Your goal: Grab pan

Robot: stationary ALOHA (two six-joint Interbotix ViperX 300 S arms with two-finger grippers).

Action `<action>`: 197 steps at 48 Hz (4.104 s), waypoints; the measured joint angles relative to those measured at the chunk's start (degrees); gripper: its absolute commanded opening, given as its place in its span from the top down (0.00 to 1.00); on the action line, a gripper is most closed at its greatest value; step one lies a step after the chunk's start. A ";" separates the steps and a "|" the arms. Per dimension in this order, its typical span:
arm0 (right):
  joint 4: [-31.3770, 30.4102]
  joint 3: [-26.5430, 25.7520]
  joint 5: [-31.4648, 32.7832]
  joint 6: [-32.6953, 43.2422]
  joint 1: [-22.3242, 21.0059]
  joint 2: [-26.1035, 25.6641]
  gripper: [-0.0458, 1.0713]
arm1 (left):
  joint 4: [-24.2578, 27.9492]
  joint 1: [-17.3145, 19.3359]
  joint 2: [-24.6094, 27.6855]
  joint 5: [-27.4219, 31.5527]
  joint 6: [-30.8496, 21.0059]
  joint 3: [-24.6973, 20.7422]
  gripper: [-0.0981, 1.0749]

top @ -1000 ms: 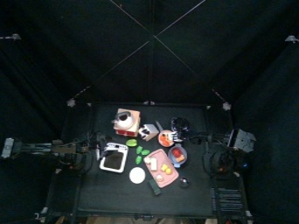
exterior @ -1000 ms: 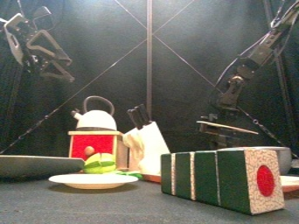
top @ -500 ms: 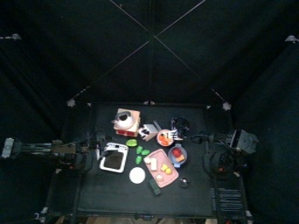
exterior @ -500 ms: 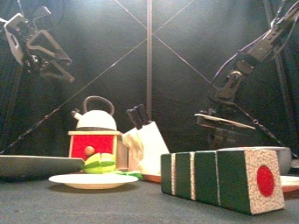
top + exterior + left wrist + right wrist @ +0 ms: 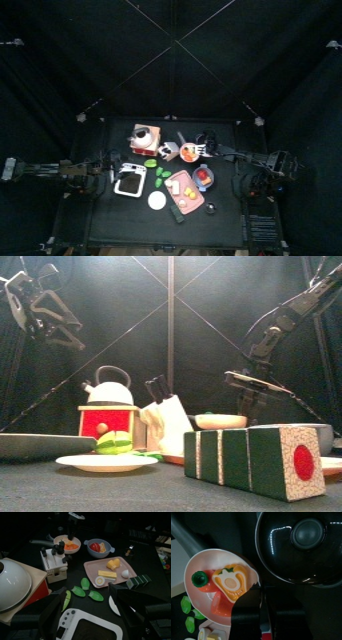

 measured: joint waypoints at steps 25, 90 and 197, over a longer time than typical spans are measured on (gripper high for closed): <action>0.62 0.00 0.00 -0.18 3.43 -6.06 0.83 | 0.26 0.00 0.00 -1.49 0.53 0.09 0.07; -0.62 -11.07 -5.19 -0.53 29.09 4.66 0.84 | 2.72 -5.45 25.40 2.02 11.43 -17.31 0.07; -2.55 -20.57 -0.88 -0.44 29.09 11.69 0.50 | -11.87 -5.63 43.51 17.49 11.16 -27.42 0.50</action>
